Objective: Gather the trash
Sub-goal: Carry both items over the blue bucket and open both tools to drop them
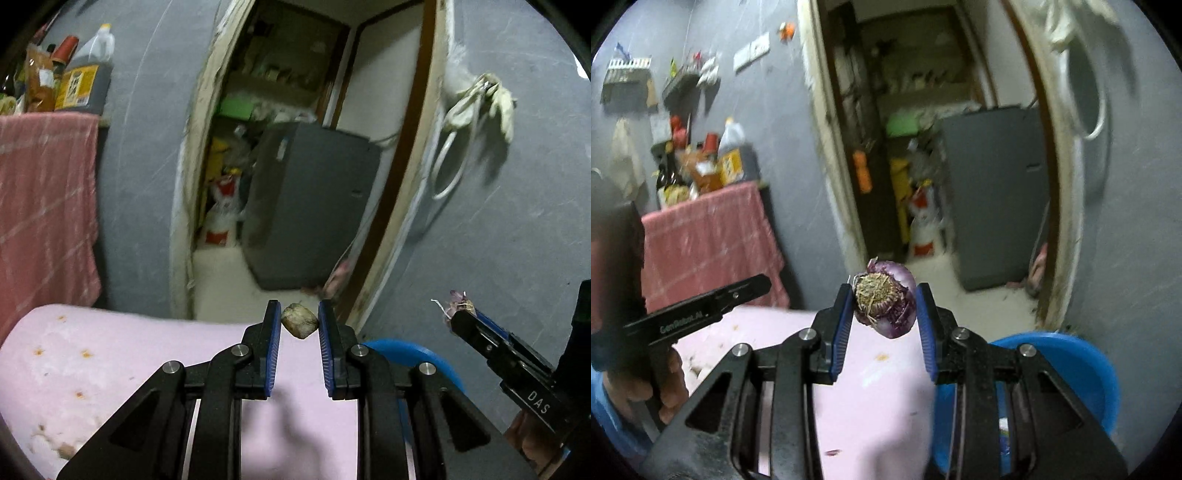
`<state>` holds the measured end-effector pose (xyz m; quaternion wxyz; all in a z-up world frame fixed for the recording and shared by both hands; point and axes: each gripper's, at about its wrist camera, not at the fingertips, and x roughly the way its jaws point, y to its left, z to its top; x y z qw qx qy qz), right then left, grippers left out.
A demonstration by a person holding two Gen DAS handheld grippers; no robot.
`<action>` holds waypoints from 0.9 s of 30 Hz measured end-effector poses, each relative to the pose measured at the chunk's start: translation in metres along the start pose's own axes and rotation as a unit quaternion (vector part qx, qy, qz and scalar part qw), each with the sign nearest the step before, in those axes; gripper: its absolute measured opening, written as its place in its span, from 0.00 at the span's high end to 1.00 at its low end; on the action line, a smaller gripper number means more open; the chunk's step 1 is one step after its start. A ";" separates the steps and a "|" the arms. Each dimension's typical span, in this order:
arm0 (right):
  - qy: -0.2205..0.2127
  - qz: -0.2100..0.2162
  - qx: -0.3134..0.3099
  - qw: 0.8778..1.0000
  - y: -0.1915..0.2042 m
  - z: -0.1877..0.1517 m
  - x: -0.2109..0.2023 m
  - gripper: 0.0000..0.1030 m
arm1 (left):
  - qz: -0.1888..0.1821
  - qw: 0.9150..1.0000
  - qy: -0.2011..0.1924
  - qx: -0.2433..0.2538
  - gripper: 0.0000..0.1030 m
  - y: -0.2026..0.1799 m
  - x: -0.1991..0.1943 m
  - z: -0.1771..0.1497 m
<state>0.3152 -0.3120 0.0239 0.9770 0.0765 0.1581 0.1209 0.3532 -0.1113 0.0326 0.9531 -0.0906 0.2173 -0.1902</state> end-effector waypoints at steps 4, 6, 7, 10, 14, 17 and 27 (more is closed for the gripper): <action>-0.036 -0.029 0.007 0.999 -0.019 0.009 -0.019 0.68 | -0.019 1.000 -0.020 -0.001 0.83 -0.019 0.004 0.005; -0.047 -0.045 0.015 0.998 -0.031 0.012 -0.026 0.68 | -0.026 0.999 -0.024 0.002 0.83 -0.032 0.009 0.007; -0.050 -0.052 0.020 0.997 -0.036 0.013 -0.027 0.68 | -0.030 0.999 -0.025 0.003 0.83 -0.036 0.011 0.007; -0.051 -0.068 0.038 0.996 -0.054 0.013 -0.031 0.68 | -0.044 0.999 -0.021 0.014 0.83 -0.053 0.020 0.009; -0.047 -0.085 0.061 0.993 -0.076 0.010 -0.034 0.68 | -0.056 0.998 -0.011 0.036 0.83 -0.081 0.030 0.003; -0.043 -0.091 0.079 0.992 -0.091 0.008 -0.036 0.68 | -0.063 0.997 -0.002 0.042 0.83 -0.092 0.038 -0.002; -0.022 -0.094 0.105 0.990 -0.113 0.002 -0.032 0.67 | -0.064 0.996 0.034 0.049 0.83 -0.118 0.060 -0.015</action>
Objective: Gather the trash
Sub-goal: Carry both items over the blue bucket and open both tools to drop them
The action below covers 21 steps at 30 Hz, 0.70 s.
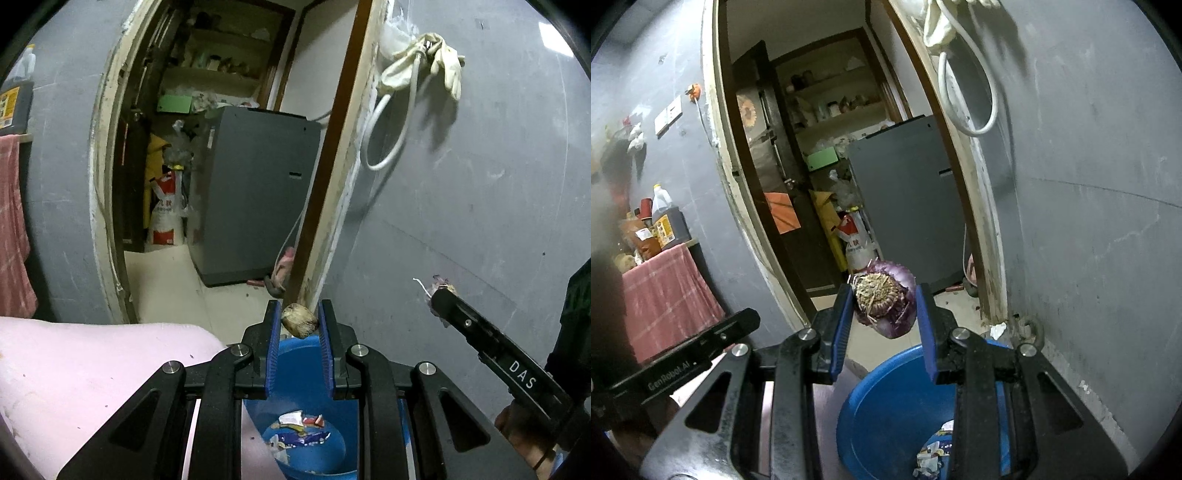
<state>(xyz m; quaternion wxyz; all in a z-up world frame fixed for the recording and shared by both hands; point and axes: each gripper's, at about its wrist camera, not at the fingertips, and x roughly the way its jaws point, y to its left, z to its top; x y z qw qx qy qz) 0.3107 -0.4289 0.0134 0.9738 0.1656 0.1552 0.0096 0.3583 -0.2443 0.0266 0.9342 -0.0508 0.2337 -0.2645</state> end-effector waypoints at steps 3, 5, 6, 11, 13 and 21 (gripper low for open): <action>0.005 0.000 0.006 1.000 -0.004 -0.001 0.001 0.67 | 0.001 1.000 0.007 -0.001 0.83 -0.002 0.005 -0.002; 0.009 -0.001 0.009 1.000 -0.006 -0.002 0.002 0.67 | 0.001 1.000 0.013 -0.004 0.83 0.000 0.008 -0.002; 0.011 -0.001 0.011 1.000 -0.007 -0.002 0.003 0.67 | 0.001 1.000 0.016 -0.005 0.83 0.000 0.010 -0.002; 0.024 -0.002 0.018 1.000 -0.010 -0.004 0.008 0.66 | 0.001 0.999 0.039 -0.005 0.83 -0.001 0.019 -0.006; 0.028 -0.003 0.019 0.999 -0.011 -0.005 0.010 0.65 | 0.000 0.999 0.047 -0.007 0.83 -0.001 0.022 -0.008; 0.044 -0.004 0.030 0.999 -0.015 -0.005 0.016 0.64 | 0.003 0.996 0.091 -0.003 0.76 -0.003 0.037 -0.018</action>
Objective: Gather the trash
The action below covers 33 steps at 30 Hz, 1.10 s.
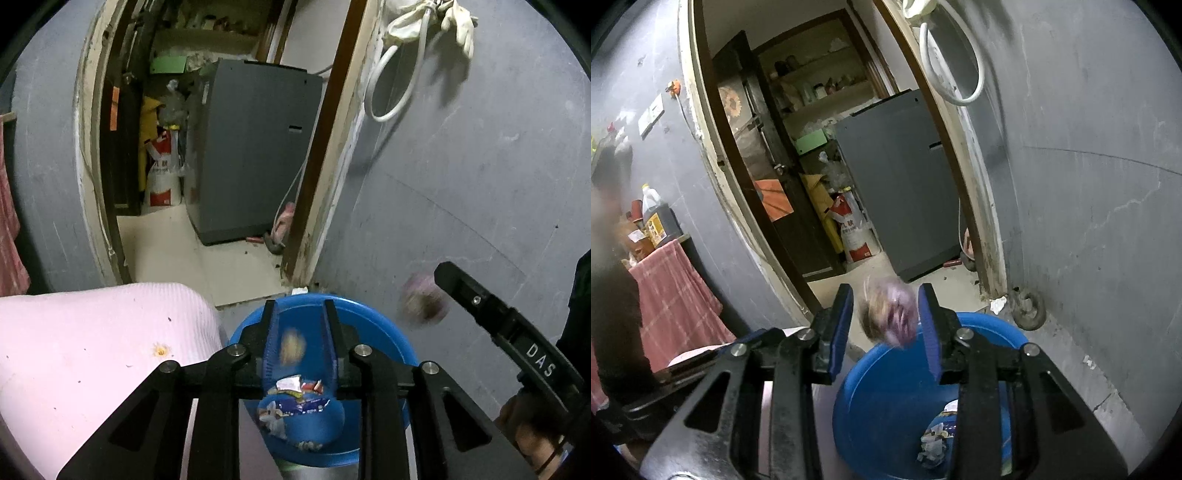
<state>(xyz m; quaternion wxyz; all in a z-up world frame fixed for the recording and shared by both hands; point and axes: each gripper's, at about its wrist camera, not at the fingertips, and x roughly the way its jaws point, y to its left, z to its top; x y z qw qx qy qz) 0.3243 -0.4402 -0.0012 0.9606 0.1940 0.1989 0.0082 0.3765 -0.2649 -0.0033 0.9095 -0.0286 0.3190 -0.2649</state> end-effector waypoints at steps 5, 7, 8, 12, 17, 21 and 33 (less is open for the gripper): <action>0.002 -0.002 0.004 1.000 -0.002 0.000 0.001 0.60 | -0.005 1.000 0.009 -0.002 0.67 0.000 0.002 -0.002; 0.002 -0.002 0.004 1.000 -0.002 0.000 0.001 0.59 | -0.004 1.000 0.011 -0.001 0.67 0.000 0.002 -0.003; 0.001 -0.003 0.005 1.000 -0.002 0.000 0.001 0.58 | -0.002 1.000 0.011 -0.001 0.66 0.000 0.002 -0.003; 0.000 -0.004 0.006 1.000 -0.003 0.000 0.000 0.52 | 0.002 1.000 0.004 -0.007 0.55 0.004 -0.003 -0.003; -0.003 -0.008 0.004 1.000 -0.005 0.002 -0.003 0.42 | 0.017 1.000 -0.010 -0.018 0.45 0.013 -0.014 0.000; -0.007 -0.007 -0.004 1.000 -0.003 0.004 -0.010 0.28 | 0.029 0.999 -0.031 -0.034 0.28 0.022 -0.031 0.002; -0.043 0.009 -0.017 0.999 0.015 -0.009 -0.070 0.00 | 0.042 0.994 -0.093 -0.032 0.07 0.023 -0.103 -0.007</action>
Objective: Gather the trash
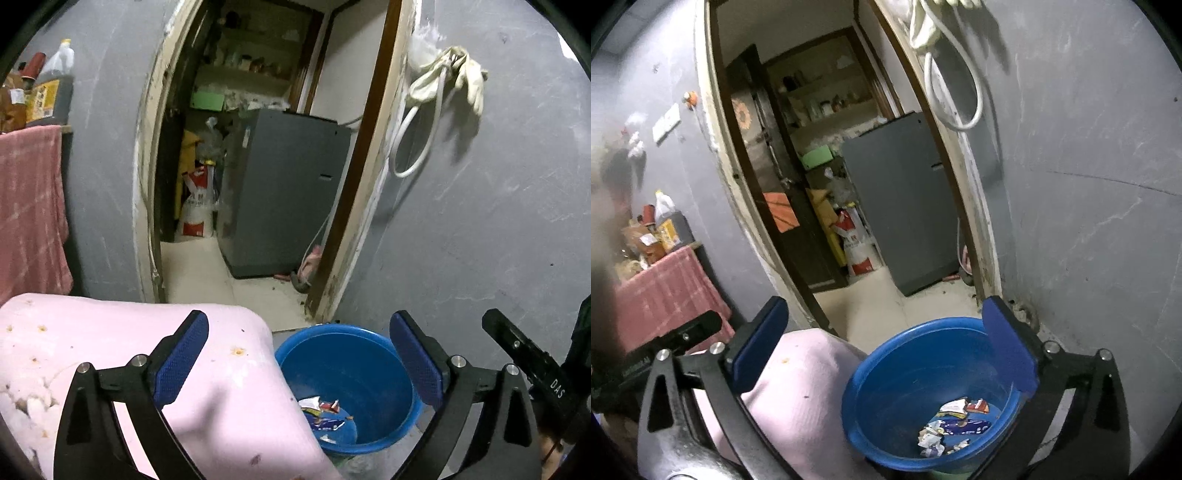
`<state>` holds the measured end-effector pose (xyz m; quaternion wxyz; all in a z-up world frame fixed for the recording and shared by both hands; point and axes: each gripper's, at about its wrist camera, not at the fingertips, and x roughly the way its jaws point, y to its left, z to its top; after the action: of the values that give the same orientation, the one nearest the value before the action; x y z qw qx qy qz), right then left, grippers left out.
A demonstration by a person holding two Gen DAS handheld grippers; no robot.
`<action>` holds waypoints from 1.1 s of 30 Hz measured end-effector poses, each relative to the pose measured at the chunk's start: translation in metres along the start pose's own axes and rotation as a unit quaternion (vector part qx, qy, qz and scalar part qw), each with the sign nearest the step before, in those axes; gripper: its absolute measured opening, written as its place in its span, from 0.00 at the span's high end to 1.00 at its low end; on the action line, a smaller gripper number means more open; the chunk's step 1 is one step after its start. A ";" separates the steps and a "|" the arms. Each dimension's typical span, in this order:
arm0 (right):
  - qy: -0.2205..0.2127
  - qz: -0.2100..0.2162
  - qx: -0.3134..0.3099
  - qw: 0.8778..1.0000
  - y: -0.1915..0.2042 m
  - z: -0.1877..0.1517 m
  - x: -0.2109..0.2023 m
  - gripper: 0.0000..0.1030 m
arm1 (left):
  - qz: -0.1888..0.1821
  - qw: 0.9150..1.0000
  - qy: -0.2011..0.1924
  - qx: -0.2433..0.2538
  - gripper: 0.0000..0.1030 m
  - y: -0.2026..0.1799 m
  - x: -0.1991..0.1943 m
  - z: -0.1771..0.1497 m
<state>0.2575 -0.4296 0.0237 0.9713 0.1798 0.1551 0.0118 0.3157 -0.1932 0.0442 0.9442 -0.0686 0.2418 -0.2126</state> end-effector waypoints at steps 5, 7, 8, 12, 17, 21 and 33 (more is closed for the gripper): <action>-0.005 -0.006 -0.028 1.000 0.013 0.001 -0.035 0.00 | 0.000 1.000 -0.022 0.005 0.06 -0.003 -0.041 -0.004; -0.010 -0.004 -0.037 0.999 0.019 0.001 -0.053 0.00 | 0.000 1.000 -0.030 0.006 0.03 -0.004 -0.058 -0.007; -0.011 -0.004 -0.040 0.999 0.021 0.001 -0.061 0.00 | 0.002 0.999 -0.036 0.007 0.02 -0.005 -0.069 -0.010; -0.016 -0.003 -0.053 0.998 0.034 -0.002 -0.095 0.00 | 0.006 0.999 -0.051 0.011 0.02 -0.010 -0.102 -0.020; -0.017 0.005 -0.073 0.997 0.050 -0.014 -0.131 0.00 | 0.014 0.998 -0.064 0.012 0.02 -0.013 -0.140 -0.032; -0.019 0.011 -0.088 0.996 0.063 -0.029 -0.158 0.00 | 0.024 0.997 -0.073 0.012 0.02 -0.014 -0.169 -0.047; -0.039 -0.016 -0.102 0.994 0.083 -0.087 -0.208 0.00 | 0.070 0.995 -0.070 0.004 0.02 -0.007 -0.219 -0.106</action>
<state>0.0358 -0.3382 0.0380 0.9900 0.0779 0.1178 0.0053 0.0884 -0.1070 0.0468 0.9717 -0.0625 0.1782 -0.1418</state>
